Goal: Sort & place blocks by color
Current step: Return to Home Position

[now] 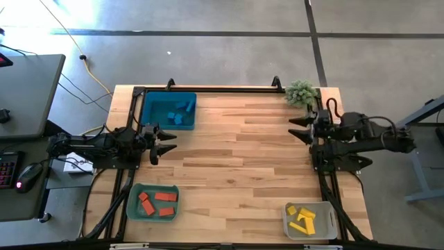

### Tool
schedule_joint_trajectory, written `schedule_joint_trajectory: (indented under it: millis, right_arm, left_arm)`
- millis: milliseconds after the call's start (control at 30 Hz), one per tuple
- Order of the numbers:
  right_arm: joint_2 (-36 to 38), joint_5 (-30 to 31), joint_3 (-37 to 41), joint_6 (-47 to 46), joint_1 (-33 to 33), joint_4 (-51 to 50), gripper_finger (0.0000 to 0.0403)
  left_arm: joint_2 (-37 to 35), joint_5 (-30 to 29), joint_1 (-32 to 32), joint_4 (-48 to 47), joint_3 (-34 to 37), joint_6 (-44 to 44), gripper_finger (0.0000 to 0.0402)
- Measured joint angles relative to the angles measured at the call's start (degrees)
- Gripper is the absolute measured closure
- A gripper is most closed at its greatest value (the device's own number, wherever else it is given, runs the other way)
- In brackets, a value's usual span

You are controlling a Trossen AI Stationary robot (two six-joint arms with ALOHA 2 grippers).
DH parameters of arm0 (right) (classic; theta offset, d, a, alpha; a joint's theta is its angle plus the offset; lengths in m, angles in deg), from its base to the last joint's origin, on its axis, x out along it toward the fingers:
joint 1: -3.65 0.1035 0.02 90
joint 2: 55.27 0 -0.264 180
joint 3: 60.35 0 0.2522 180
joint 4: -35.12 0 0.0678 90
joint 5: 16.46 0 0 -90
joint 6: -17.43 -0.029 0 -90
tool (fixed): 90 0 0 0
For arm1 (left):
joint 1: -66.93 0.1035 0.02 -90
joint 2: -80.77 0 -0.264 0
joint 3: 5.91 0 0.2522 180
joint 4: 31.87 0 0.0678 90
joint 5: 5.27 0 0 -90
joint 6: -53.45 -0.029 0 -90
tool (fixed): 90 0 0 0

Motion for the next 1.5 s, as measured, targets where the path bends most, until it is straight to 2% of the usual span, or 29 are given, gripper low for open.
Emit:
schedule_joint_trajectory:
  millis: [167, 700, 867, 1033, 1200, 1367, 1500]
  right_arm:
    - [5.71, -0.60, 8.22, -1.81, 0.00, 3.69, 0.0192]
    - [18.01, -2.38, 25.63, -3.97, 0.00, 11.62, 0.0192]
    - [17.73, -2.67, 29.90, -4.01, 0.00, 15.70, 0.0204]
    - [17.75, -4.91, 31.70, -2.56, 0.15, 20.35, 0.0235]
    - [17.64, -4.70, 31.73, -2.02, 0.15, 20.36, 0.0264]
    - [17.64, -4.60, 31.73, -1.91, 0.15, 20.36, 0.0273]
    - [17.64, -4.64, 31.73, -1.93, 0.15, 20.35, 0.0274]
  left_arm:
    - [0.00, 0.00, 0.00, 0.00, 0.00, 0.02, 0.0188]
    - [0.00, 0.04, 0.00, 0.00, 0.00, 0.02, 0.0188]
    - [0.00, 0.14, -0.02, 0.00, -0.02, 0.01, 0.0188]
    - [0.00, 0.20, 0.00, 0.00, -0.04, -0.38, 0.0188]
    - [0.00, 0.22, -0.02, 0.00, -0.04, -5.85, 0.0188]
    - [0.00, 0.24, 0.00, 0.00, -0.04, -10.87, 0.0188]
    - [0.00, 0.22, 0.00, 0.00, -0.04, -11.42, 0.0188]
